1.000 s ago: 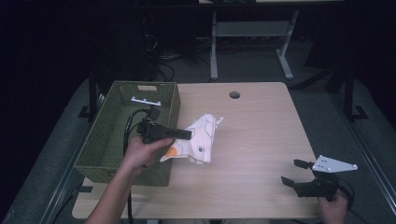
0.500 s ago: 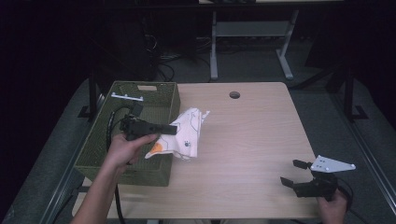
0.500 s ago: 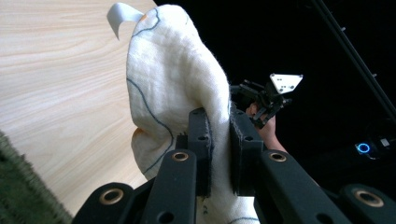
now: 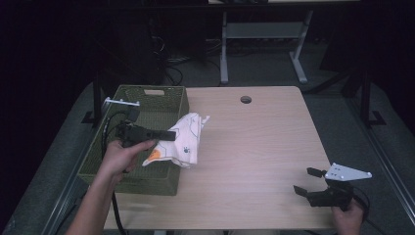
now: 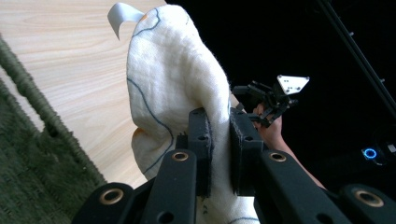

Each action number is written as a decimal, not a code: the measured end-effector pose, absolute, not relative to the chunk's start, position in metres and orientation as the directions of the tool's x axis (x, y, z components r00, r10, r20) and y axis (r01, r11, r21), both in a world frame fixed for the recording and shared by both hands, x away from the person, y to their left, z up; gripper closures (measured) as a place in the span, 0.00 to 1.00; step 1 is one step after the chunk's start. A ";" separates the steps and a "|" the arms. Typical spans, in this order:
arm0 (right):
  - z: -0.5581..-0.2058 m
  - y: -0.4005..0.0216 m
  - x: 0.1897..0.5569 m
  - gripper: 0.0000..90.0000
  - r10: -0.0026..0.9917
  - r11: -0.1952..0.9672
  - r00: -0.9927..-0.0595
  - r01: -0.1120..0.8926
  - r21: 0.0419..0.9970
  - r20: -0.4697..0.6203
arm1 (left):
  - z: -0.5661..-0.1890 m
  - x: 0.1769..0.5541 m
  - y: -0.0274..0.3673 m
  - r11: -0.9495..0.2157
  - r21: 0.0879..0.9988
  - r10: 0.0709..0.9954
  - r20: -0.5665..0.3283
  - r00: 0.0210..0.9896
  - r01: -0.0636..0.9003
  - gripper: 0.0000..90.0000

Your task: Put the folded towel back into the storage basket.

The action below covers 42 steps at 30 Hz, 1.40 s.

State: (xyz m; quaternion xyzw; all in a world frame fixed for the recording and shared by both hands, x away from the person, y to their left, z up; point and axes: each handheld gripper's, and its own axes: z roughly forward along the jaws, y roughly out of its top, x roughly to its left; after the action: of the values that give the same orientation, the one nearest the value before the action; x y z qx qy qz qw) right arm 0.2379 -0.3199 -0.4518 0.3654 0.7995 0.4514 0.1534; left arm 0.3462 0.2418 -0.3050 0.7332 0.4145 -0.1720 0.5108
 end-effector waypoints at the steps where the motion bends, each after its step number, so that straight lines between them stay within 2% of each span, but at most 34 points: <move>1: -0.452 -0.320 0.238 0.15 0.723 0.325 -0.686 0.446 0.834 0.084 | -0.305 0.346 0.242 -0.134 0.607 0.432 -0.676 0.597 0.784 0.90; 23: -0.452 -0.318 0.239 0.15 0.720 0.337 -0.690 0.440 0.832 0.073 | -0.310 0.340 0.293 -0.075 0.600 0.480 -0.679 0.556 0.797 0.90; 42: -0.454 -0.317 0.241 0.15 0.728 0.342 -0.682 0.450 0.825 0.071 | -0.326 0.350 0.329 -0.034 0.573 0.542 -0.677 0.497 0.819 0.90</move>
State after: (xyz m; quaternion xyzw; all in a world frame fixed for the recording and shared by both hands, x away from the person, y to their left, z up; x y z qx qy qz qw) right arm 0.2413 -0.3172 -0.4544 0.3663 0.8038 0.4415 0.1572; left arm 0.3503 0.3293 -0.3259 0.7057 0.4821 -0.1379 0.5005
